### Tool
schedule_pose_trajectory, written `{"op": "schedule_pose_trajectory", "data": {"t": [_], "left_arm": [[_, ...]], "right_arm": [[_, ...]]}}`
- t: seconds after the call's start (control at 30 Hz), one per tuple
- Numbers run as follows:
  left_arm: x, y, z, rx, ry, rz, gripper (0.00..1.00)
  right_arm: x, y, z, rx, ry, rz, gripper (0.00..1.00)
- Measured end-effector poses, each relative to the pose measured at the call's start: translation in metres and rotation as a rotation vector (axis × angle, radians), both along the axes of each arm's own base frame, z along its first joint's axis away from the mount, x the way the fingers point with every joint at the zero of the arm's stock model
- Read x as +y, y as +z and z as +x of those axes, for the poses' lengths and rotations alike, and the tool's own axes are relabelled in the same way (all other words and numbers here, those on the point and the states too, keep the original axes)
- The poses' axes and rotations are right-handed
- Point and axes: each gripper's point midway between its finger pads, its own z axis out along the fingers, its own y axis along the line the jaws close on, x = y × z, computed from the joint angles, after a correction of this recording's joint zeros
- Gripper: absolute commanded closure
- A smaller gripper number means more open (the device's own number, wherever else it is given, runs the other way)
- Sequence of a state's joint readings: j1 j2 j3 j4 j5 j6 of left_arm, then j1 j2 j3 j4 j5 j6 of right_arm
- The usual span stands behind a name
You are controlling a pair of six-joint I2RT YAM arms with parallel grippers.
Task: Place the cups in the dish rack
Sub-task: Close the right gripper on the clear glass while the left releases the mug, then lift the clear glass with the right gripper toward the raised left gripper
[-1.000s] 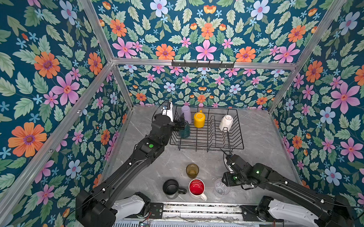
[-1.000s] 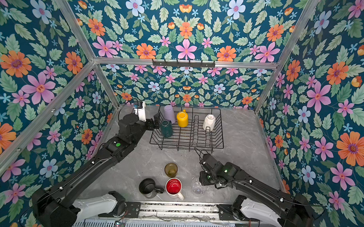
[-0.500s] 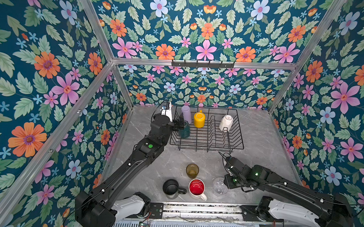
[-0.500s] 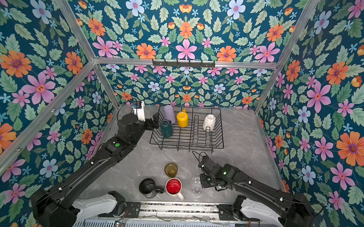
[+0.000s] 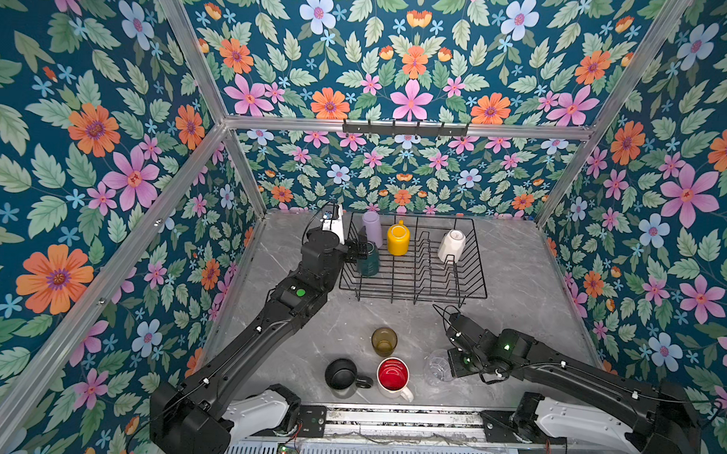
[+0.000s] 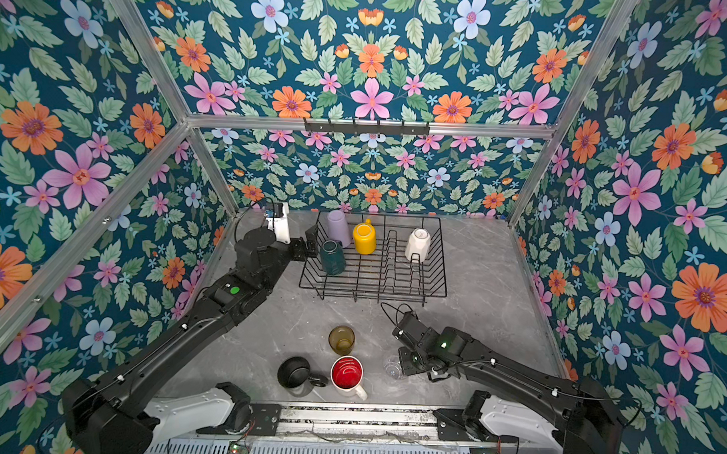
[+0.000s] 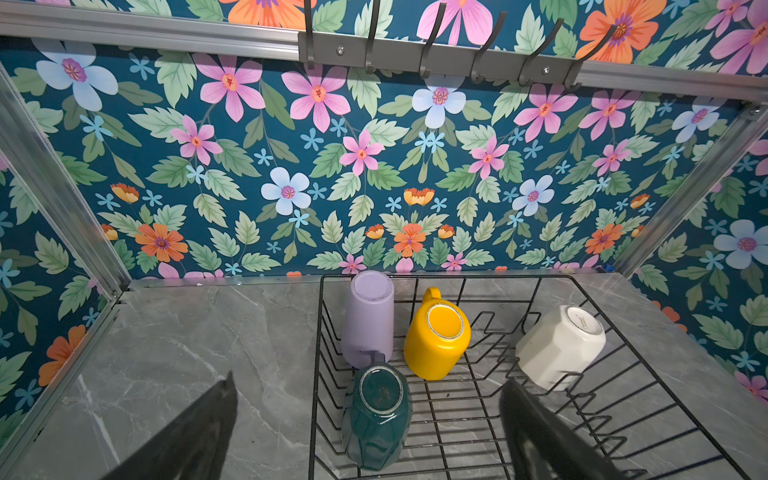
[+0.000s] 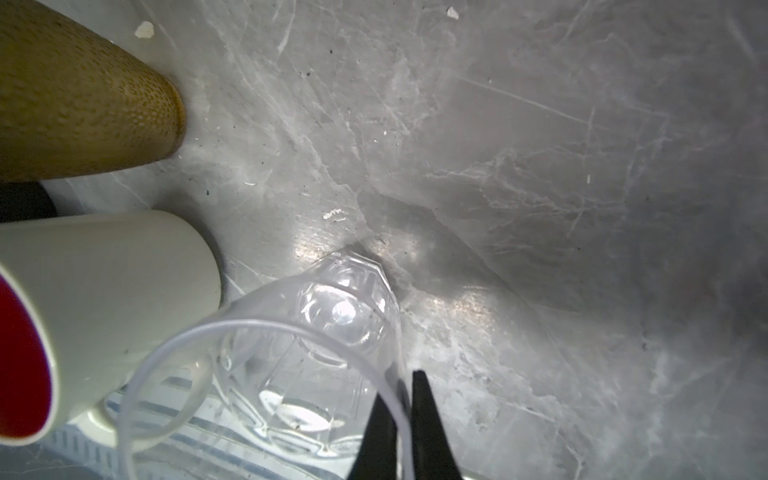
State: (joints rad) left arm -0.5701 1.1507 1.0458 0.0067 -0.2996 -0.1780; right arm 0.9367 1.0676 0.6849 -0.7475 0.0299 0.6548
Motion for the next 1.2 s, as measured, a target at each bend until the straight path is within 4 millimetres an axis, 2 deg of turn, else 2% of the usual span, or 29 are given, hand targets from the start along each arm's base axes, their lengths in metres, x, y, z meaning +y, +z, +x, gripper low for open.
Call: {"op": "schedule_pose_trajectory", "data": {"t": [0.3, 0.43, 0.63, 0.8, 1.0, 1.2], "left_arm": [[-0.001, -0.003, 0.001, 0.007, -0.001, 0.001, 0.00], [-0.002, -0.006, 0.001, 0.013, -0.010, 0.001, 0.00], [-0.011, -0.011, 0.000, 0.021, -0.063, -0.010, 0.00], [-0.039, -0.015, -0.012, 0.017, -0.249, -0.054, 0.00], [-0.097, -0.006, -0.055, -0.030, -0.671, -0.137, 0.00], [-0.121, -0.004, -0.088, -0.065, -0.917, -0.166, 0.00]], "right_arm": [[0.006, 0.013, 0.009, -0.043, -0.012, 0.030, 1.00], [0.008, 0.029, 0.019, -0.064, -0.053, 0.102, 1.00], [-0.003, 0.056, 0.042, -0.093, -0.181, 0.270, 1.00], [-0.010, 0.080, 0.069, -0.105, -0.279, 0.456, 1.00], [-0.006, 0.114, 0.107, -0.112, -0.337, 0.741, 1.00], [0.002, 0.143, 0.140, -0.100, -0.326, 0.965, 1.00]]}}
